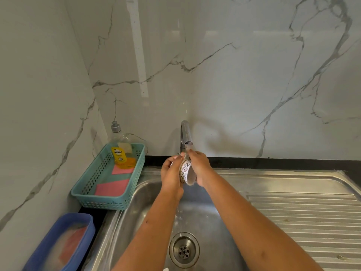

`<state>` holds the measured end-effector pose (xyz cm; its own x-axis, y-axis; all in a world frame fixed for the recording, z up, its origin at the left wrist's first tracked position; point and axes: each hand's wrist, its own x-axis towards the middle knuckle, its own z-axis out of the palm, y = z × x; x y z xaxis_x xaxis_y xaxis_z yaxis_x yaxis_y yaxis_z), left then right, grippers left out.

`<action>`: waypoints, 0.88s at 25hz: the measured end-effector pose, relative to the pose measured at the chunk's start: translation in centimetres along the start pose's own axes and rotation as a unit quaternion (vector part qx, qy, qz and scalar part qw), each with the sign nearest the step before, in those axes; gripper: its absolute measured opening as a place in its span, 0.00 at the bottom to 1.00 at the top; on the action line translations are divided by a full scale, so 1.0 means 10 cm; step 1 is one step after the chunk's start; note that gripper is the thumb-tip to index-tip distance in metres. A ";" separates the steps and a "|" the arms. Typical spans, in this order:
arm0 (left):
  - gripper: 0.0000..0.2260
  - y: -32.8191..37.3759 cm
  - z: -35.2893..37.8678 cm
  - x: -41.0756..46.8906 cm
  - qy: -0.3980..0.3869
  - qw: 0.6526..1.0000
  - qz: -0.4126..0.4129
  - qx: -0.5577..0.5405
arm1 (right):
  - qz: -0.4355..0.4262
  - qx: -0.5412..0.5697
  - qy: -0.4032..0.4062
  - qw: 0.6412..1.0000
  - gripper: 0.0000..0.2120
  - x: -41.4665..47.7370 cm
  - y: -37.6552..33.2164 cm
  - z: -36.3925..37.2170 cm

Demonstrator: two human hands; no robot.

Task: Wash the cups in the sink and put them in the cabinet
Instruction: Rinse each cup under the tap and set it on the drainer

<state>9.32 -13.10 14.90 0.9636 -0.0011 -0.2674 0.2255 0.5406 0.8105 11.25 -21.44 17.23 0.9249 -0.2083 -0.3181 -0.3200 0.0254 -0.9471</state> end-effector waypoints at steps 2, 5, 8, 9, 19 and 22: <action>0.05 0.01 -0.01 0.03 0.031 0.999 0.030 0.028 | -0.045 -0.157 -0.058 0.985 0.11 0.01 -0.03 -0.10; 0.07 0.09 0.02 0.09 0.047 0.995 0.064 0.066 | -0.145 -0.321 -0.124 0.928 0.12 0.03 -0.08 -0.22; 0.07 0.14 0.12 0.10 0.069 0.990 0.083 0.093 | -0.154 -0.286 -0.116 0.939 0.12 0.05 -0.08 -0.23; 0.08 0.13 0.15 0.09 0.083 0.986 0.092 0.108 | -0.149 -0.258 -0.094 0.950 0.13 0.04 -0.08 -0.22; 0.20 0.02 0.08 0.01 0.015 0.995 -0.093 0.031 | 0.006 0.003 -0.008 1.000 0.11 -0.03 0.10 -0.13; 0.20 0.11 0.08 0.05 0.042 0.997 -0.065 0.019 | -0.072 -0.110 -0.054 0.990 0.12 -0.06 0.11 -0.23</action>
<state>10.17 -13.15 16.07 0.9111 0.0016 -0.4122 0.3542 0.5082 0.7850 9.90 -23.52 16.46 0.9769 -0.0890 -0.1944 -0.2093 -0.2121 -0.9546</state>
